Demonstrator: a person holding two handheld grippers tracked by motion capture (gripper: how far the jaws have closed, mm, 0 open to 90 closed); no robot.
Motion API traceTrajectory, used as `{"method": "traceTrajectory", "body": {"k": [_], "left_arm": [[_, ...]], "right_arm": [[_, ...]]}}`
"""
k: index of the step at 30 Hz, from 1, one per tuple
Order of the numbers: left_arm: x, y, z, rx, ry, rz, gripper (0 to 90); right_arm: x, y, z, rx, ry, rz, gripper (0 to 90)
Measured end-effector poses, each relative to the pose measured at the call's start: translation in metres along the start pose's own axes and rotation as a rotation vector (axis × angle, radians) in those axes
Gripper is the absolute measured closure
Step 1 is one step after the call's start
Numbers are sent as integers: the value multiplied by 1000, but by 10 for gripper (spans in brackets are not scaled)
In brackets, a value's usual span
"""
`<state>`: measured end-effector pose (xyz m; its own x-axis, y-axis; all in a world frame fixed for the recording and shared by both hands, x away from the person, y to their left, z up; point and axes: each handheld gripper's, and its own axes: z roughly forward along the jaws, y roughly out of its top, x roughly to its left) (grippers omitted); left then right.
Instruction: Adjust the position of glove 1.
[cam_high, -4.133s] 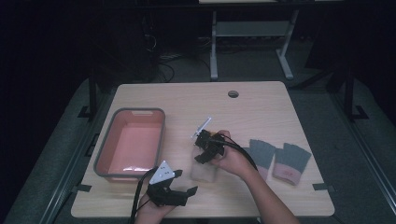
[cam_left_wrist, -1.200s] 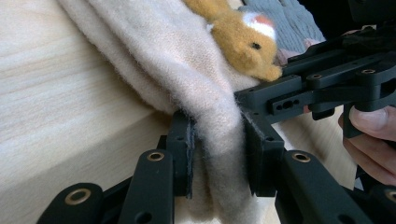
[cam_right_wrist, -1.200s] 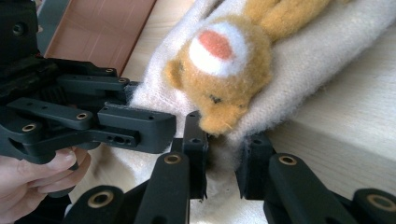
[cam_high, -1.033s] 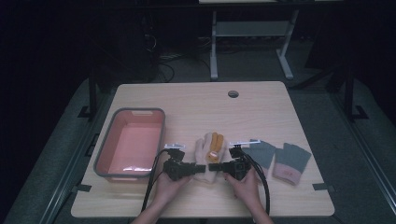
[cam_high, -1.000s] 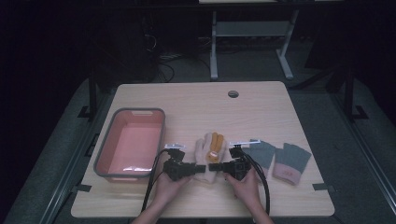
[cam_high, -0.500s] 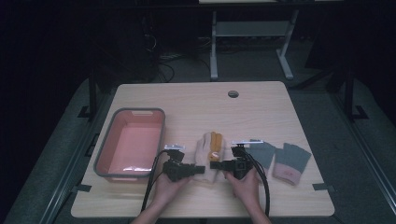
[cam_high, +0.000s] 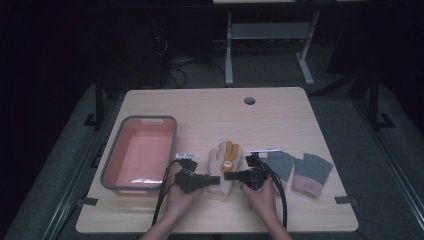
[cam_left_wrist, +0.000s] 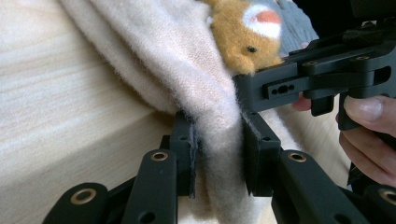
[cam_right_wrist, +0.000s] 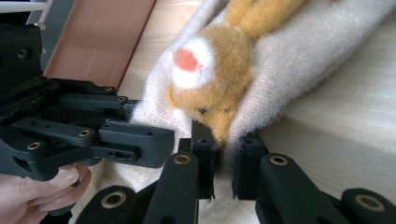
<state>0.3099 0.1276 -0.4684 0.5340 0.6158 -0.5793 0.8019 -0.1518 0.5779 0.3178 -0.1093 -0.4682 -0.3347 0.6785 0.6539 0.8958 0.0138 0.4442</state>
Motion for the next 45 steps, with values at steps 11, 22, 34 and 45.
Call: {"method": "traceTrajectory", "body": {"k": [11,22,34,45], "left_arm": [[-13,15,-16,-33,-34,39,691],[-21,28,-40,-64,-29,69,690],[-22,44,-66,-90,-27,91,690],[-24,57,-91,-133,-22,98,689]], "right_arm": [[19,14,-22,-6,7,-48,817],[39,29,-31,-14,34,-83,817],[65,49,-34,-12,42,-128,817],[90,67,-37,-19,50,-170,817]]}}
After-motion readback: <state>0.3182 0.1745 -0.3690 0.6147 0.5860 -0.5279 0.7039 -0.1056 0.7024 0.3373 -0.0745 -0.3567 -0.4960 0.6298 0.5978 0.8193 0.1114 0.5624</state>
